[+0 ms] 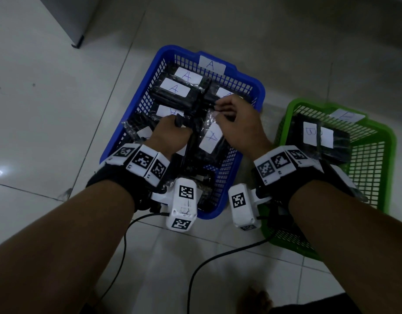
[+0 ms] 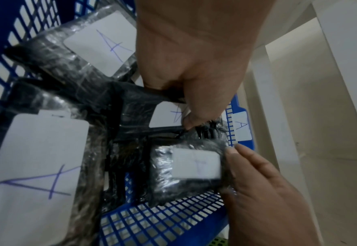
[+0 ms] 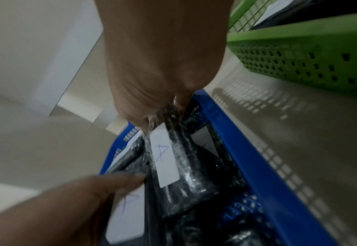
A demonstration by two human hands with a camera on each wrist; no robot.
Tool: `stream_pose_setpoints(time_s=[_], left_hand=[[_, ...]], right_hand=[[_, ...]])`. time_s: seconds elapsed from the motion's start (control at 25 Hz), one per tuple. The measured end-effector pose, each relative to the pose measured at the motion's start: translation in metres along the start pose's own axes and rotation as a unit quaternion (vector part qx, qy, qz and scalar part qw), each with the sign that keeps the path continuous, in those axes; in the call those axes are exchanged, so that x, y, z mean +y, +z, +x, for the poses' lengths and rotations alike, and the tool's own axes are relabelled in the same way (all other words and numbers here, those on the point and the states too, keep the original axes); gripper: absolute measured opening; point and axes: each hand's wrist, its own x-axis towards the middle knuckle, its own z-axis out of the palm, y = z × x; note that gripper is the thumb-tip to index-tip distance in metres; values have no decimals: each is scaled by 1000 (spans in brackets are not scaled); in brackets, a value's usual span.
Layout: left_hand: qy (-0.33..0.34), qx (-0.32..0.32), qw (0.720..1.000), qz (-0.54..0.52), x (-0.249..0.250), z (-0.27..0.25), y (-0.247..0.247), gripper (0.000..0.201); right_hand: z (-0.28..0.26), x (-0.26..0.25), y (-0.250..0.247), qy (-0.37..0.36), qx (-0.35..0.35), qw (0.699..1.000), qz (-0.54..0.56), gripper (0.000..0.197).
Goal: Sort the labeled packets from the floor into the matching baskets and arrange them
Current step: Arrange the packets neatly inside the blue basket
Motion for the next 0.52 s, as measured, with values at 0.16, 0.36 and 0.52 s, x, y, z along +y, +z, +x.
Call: stream_pose_setpoints(time_s=[0.16,0.36,0.52], left_hand=[[-2,-8,1000,-3,-1,4,0,17],[10,-4,1000,9,3,6,2,6],[35,18,999,-10,3,3,8,11]], right_hand=[[-13,0,1,-49,-16,986,-159,30],[-33,2,-4,-56,-188,930,-311,95],[-29,3,-4,-42,-225,917,-326,111]])
